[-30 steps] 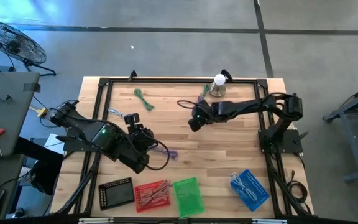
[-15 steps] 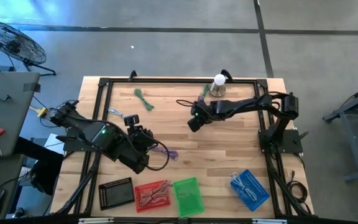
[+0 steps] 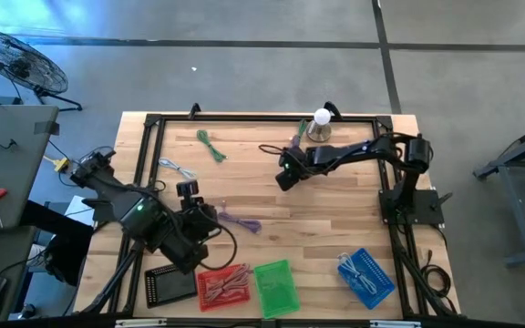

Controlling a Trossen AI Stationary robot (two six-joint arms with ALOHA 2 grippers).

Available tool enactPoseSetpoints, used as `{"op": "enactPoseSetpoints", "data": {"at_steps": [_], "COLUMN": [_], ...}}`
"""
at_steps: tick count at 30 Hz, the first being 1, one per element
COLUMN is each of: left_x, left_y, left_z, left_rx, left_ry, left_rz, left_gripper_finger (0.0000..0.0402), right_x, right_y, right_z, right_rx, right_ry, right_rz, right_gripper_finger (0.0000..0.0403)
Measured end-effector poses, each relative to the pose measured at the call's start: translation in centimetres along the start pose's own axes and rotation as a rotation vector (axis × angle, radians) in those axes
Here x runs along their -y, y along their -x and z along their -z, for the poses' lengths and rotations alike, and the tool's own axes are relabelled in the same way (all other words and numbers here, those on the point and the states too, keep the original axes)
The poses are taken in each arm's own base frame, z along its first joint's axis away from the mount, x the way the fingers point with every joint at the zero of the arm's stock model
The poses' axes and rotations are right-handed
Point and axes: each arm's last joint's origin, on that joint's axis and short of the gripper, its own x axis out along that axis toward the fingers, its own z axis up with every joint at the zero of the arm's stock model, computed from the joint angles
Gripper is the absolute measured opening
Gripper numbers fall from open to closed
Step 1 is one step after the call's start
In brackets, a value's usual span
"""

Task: Pick & Place USB Port
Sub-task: Put the purple USB charger into the black bin

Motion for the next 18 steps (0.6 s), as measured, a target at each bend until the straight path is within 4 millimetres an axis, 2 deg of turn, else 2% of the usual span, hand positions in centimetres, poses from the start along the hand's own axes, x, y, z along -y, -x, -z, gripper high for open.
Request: {"op": "enactPoseSetpoints", "data": {"at_steps": [4, 6, 8, 10, 11, 14, 18], "left_x": [0.5, 0.7, 1.0, 1.2, 1.3, 1.6, 1.8], "left_y": [0.5, 0.7, 0.9, 1.2, 1.3, 1.6, 1.9], "left_z": [0.3, 0.5, 0.7, 0.9, 0.9, 1.1, 1.4], "left_rx": [0.008, 0.013, 0.019, 0.023, 0.026, 0.046, 0.079], "left_ry": [0.007, 0.013, 0.013, 0.009, 0.012, 0.014, 0.013], "left_rz": [0.014, 0.021, 0.028, 0.036, 0.038, 0.031, 0.015], "left_gripper_finger": [0.0154, 0.0154, 0.0154, 0.0154, 0.0154, 0.0154, 0.0154], "right_x": [0.4, 0.5, 0.4, 0.2, -0.1, -0.6, -1.6], "right_y": [-1.7, -2.0, -2.0, -1.6, -1.3, -0.1, 2.1], "right_z": [0.2, 0.3, 0.4, 0.7, 0.8, 1.2, 2.7], "right_rx": [-0.048, -0.071, -0.075, -0.074, -0.068, -0.047, -0.099], "right_ry": [0.014, 0.036, 0.067, 0.106, 0.132, 0.161, 0.237], "right_rz": [0.018, 0.023, 0.033, 0.025, 0.021, 0.015, -0.040], "right_gripper_finger": [0.0138, 0.0118, 0.0079, 0.0032, 0.0021, 0.0021, 0.0014]}}
